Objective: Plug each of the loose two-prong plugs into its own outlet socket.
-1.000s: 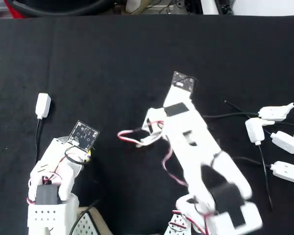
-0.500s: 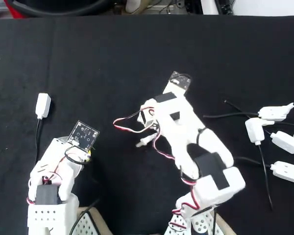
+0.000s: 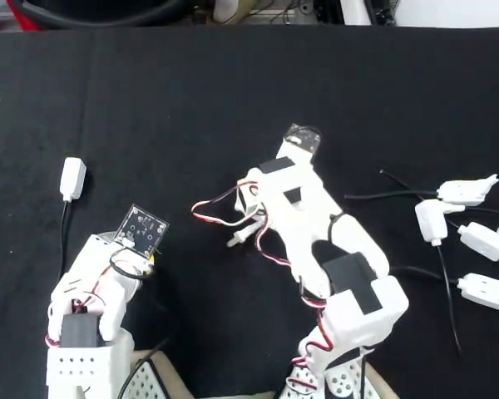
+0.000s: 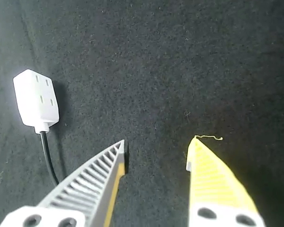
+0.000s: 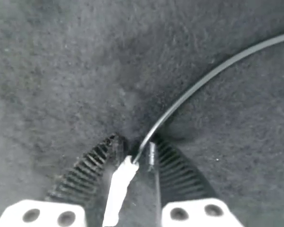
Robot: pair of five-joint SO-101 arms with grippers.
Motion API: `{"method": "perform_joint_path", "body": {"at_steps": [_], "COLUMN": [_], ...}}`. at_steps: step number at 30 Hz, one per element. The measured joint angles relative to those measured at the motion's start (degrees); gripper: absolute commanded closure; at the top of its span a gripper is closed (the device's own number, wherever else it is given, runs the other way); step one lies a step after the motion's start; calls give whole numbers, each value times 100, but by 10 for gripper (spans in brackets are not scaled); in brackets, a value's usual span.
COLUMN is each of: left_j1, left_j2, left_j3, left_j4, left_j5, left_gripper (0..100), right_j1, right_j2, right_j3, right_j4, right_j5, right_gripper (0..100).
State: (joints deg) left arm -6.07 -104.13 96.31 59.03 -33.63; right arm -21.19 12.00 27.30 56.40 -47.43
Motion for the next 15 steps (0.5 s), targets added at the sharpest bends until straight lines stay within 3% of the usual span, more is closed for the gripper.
{"method": "perform_joint_path", "body": {"at_steps": [10, 15], "left_j1": [0, 0], "left_j2": [0, 0], "left_j3": [0, 0], "left_j4": [9, 9], "left_j5": [0, 0], "left_gripper": [787, 787], "right_j1": [-70, -70], "right_j2": [97, 123], "right_j3": [-1116, -1574], "right_j4": [1749, 2075], "right_j5": [967, 1960], "right_gripper": [986, 986]}}
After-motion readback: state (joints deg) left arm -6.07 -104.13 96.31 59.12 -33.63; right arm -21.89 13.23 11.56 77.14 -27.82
